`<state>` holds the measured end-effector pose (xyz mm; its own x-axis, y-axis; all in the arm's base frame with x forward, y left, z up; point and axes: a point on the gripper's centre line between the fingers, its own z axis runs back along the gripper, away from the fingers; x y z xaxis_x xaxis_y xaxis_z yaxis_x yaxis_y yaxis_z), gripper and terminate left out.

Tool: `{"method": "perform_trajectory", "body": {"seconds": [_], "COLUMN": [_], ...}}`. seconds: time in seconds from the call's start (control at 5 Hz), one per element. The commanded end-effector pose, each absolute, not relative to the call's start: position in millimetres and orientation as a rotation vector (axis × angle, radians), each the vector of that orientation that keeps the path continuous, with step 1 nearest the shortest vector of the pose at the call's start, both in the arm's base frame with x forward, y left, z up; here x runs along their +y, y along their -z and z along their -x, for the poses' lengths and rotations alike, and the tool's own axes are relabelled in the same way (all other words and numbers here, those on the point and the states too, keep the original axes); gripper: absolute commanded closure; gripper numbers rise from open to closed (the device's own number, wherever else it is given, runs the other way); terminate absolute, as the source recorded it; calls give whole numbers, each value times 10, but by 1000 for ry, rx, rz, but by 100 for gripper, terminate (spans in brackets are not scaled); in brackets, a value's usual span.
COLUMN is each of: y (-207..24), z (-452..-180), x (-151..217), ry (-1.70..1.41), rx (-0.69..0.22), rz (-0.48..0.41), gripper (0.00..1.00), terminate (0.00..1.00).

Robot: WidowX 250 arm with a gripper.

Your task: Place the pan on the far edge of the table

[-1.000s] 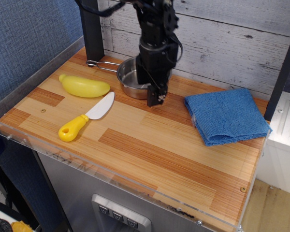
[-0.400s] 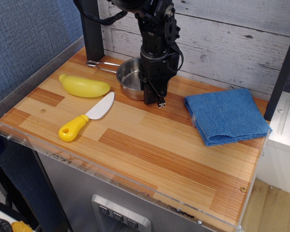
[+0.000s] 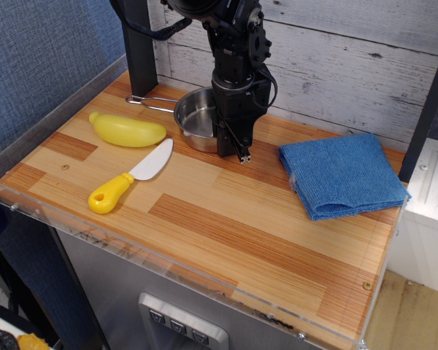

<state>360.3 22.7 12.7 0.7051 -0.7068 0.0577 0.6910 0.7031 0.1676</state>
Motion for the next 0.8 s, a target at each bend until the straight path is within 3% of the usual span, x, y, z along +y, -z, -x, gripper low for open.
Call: {"method": "perform_trajectory", "body": {"seconds": [0.0,0.6], "y": [-666,-1189], "z": [-3631,-3182], "x": [390,271], "ry": [690,670], "rx": [-207,-302], "rz": [-158,-142], "gripper": [100,100], "terminate": [0,0]}}
